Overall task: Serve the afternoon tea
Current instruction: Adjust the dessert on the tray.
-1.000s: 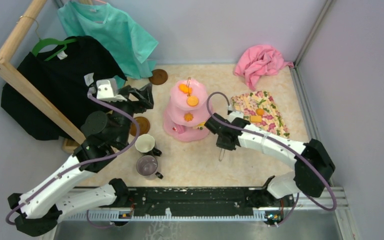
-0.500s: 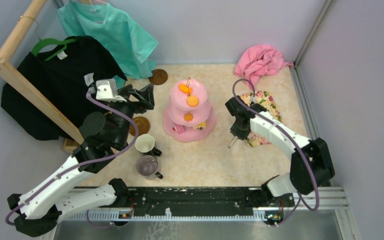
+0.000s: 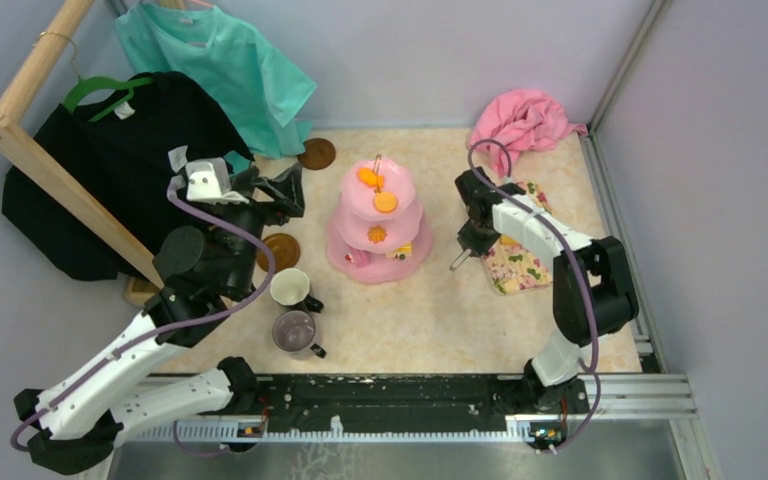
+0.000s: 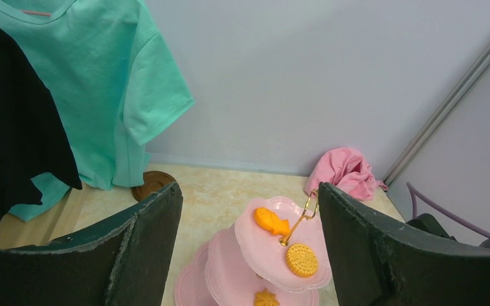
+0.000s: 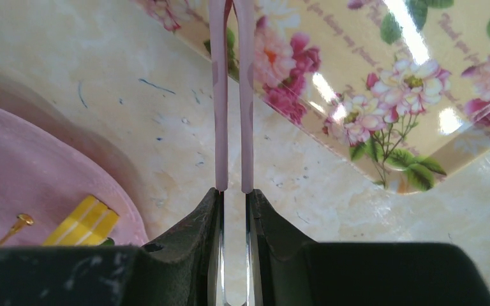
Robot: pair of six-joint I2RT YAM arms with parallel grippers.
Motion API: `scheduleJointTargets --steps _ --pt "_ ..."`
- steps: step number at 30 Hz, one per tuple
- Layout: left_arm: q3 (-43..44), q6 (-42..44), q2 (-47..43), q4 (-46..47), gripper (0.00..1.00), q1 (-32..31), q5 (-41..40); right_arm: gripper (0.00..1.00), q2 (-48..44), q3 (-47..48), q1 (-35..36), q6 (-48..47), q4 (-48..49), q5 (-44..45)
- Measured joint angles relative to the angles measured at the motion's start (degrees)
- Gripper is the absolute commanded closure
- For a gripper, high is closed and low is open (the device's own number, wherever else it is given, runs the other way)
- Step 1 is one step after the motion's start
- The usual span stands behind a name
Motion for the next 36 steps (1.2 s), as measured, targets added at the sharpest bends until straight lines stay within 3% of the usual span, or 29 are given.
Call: scheduleJointTargets --steps 11,20,36 --pt "-0.3 2.4 3.2 3.2 0.16 0.1 -0.6 0.9 6.4 5.2 -6.4 -1.5 1.6 -1.6" --pt "-0.3 2.6 3.5 3.6 0.16 0.2 -0.6 0.91 6.7 4.9 -7.3 -1.5 2.3 -2.5" --pt "-1.0 -0.1 2.1 2.5 0.17 0.2 -0.1 0.92 -2.3 -4.7 -7.3 -0.5 2.7 -2.7"
